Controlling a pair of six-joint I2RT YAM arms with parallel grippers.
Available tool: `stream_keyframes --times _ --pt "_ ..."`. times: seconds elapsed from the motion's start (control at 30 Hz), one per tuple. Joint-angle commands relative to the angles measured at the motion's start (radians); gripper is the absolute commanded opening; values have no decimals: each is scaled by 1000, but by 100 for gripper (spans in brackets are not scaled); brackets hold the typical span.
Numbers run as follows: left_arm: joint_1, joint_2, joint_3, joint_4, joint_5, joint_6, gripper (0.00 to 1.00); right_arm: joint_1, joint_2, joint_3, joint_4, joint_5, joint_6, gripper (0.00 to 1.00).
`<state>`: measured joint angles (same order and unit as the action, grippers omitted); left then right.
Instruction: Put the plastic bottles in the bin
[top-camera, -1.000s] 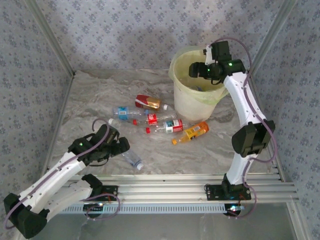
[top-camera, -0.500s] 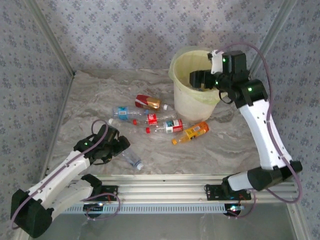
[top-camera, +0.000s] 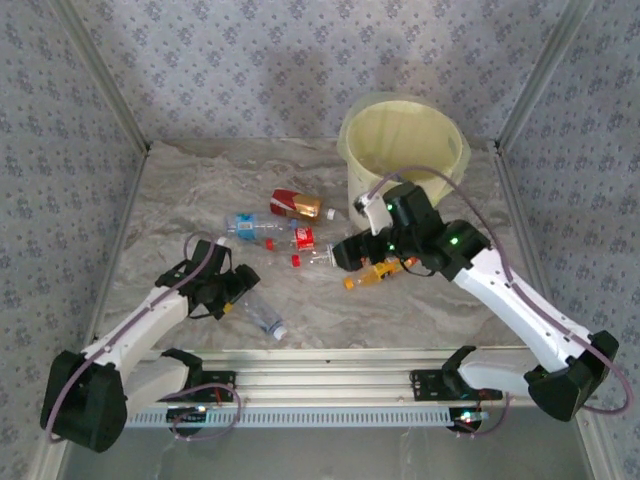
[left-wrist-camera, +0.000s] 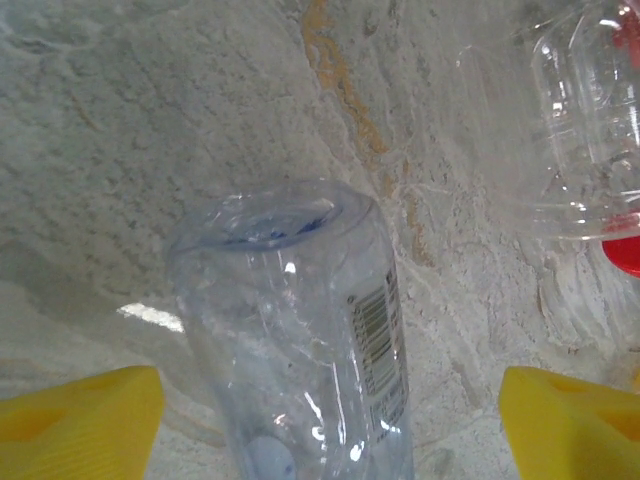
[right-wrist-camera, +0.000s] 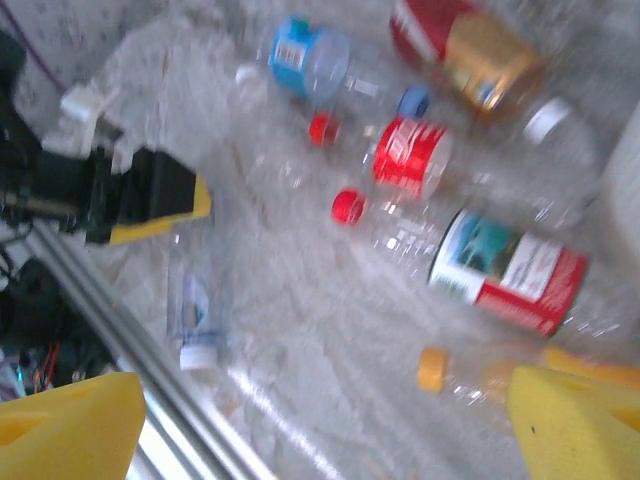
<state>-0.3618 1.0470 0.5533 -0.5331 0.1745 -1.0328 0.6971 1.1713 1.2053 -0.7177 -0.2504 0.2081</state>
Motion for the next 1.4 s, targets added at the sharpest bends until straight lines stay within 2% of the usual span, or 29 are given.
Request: stream_keyframes --times 0.0,0.13,0.3,0.43,0.6,0.93,1.37 --pt "17 33 -7 45 53 48 84 43 -32 -72 70 -58 70 95" --pt "23 64 -8 50 63 66 79 96 -20 -162 149 -95 139 96" --pt "26 67 -23 63 79 73 65 145 53 -235 263 -159 255 95" --pt "26 34 -20 66 93 53 56 184 140 -251 361 -149 375 95" --pt "24 -25 -5 57 117 16 55 223 260 -247 504 -190 511 95" --pt "21 -103 4 86 203 -61 54 277 481 -133 599 -253 554 93" --pt "16 -124 14 127 239 -112 53 312 577 -96 659 -294 580 83"
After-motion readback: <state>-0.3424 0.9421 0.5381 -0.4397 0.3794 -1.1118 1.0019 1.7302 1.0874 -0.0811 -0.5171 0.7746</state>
